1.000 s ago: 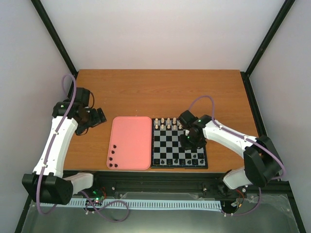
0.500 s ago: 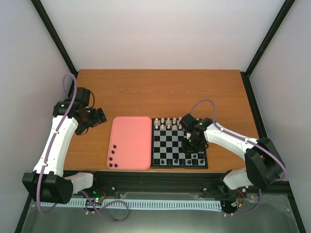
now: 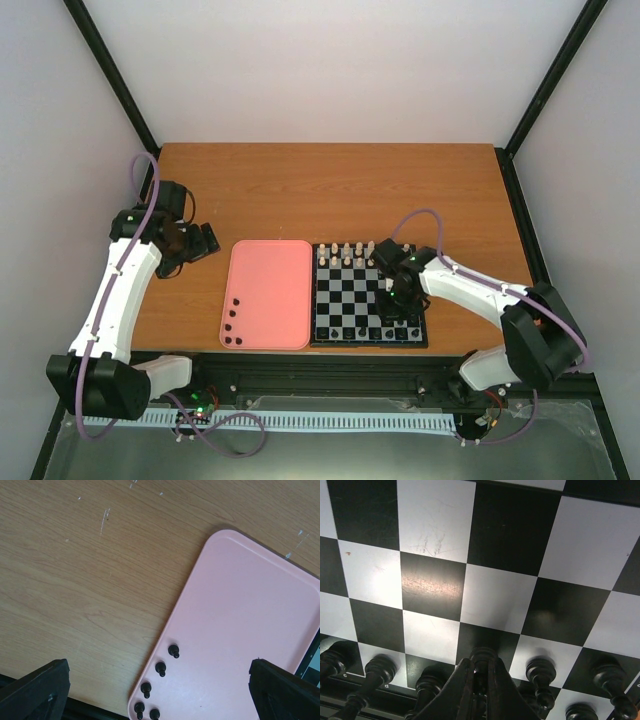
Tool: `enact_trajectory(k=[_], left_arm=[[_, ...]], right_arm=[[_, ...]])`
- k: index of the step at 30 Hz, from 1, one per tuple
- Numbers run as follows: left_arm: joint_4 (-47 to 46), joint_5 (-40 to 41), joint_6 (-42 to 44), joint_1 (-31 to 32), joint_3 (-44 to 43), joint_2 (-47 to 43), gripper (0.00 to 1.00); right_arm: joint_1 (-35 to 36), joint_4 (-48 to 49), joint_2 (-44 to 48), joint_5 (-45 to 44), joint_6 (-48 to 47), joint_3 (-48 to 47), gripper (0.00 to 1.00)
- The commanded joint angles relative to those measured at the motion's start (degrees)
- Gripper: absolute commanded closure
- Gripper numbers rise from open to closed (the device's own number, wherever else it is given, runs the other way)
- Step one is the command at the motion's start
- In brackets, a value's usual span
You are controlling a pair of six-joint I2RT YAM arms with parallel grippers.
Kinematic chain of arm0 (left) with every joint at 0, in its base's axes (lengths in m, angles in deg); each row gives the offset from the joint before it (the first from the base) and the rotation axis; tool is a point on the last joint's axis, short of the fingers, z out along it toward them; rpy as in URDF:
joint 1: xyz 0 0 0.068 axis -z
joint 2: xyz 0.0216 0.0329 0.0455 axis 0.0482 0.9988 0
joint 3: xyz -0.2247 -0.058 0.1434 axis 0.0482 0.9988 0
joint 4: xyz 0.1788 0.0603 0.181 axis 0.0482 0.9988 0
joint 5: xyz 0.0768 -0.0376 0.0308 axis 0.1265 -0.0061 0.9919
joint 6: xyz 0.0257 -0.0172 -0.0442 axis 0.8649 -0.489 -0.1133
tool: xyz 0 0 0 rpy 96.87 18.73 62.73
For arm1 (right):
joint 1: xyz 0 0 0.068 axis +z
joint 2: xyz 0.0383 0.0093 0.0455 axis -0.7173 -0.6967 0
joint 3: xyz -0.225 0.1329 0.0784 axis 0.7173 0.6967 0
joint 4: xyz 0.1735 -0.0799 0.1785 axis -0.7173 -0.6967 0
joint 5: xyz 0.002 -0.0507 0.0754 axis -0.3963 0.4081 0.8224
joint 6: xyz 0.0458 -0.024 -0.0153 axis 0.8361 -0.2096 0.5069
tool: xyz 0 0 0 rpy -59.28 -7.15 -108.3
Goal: Set up the chess pieces on the board
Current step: Place the chess piece on the chessboard.
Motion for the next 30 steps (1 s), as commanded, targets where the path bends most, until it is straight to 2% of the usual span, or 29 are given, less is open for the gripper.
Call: enact_trajectory(k=[1, 9, 13, 21, 30], left_arm=[[-0.46, 0.14, 0.09, -0.21, -0.27, -1.01, 0.0], [-0.35, 0.0, -0.27, -0.24, -0.16, -1.15, 0.0], [-0.38, 0.05, -0.35, -0.27, -0.11, -1.35, 0.0], [-0.38, -0.06, -0.53, -0.27, -0.17, -1.45, 0.0], [0.2, 0.15, -0.37, -0.28, -0.83, -1.87, 0.0]], right_arm=[[-0.25, 1.04, -0.71, -0.62, -0.51, 0.62, 0.97], [-0.21, 1.12, -1.72, 0.03, -1.33, 0.81, 0.95], [-0.25, 0.64, -0.93, -0.55, -1.43, 0.42, 0.85], [-0.21, 0.21, 0.02, -0.21, -1.78, -1.9, 0.8], [-0.21, -3.83, 0.31, -4.23, -1.39, -8.87, 0.67]])
